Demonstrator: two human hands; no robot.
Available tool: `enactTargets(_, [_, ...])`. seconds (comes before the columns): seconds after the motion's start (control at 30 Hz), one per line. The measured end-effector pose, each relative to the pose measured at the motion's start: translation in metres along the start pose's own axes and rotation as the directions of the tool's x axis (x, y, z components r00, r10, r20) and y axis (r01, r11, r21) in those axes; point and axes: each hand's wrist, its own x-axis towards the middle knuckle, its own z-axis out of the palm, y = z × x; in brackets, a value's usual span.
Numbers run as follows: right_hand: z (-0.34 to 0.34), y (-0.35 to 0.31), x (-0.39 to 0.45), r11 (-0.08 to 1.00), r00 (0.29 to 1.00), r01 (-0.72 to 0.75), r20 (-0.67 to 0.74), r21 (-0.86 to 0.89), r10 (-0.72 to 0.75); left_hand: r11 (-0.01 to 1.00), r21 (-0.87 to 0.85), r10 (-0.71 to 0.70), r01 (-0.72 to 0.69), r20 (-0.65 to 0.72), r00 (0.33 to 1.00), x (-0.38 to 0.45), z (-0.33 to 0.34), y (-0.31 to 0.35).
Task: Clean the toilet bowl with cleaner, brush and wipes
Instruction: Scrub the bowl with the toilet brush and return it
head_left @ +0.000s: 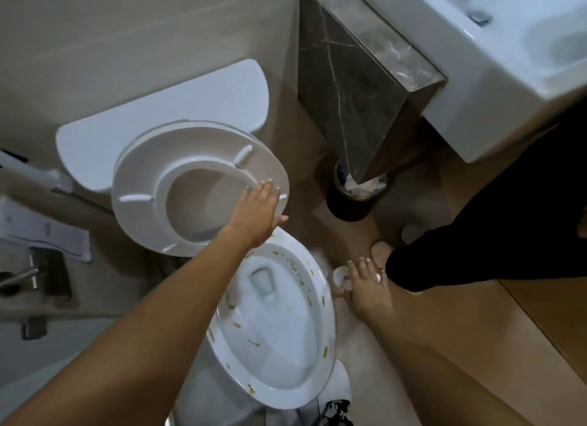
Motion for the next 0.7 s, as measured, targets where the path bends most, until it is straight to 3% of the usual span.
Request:
enactTargets(0.23, [0.019, 0.005, 0.04, 0.999, 0.998, 0.026, 0.057, 0.023, -0.027, 0.97, 0.23, 0.094, -0.079, -0.058, 0.994, 0.055, -0.026, -0.007])
enactTargets(0.47, [0.033, 0.015, 0.075, 0.967, 0.988, 0.042, 0.155, -0.251, -0.003, 0.751, 0.66, 0.105, -0.032, -0.072, 0.992, 0.084, -0.032, -0.033])
enactTargets(0.7, [0.047, 0.012, 0.088, 0.842, 0.955, 0.07, 0.279, -0.534, 0.098, 0.775, 0.632, 0.169, -0.026, -0.167, 0.971, 0.089, -0.022, -0.041])
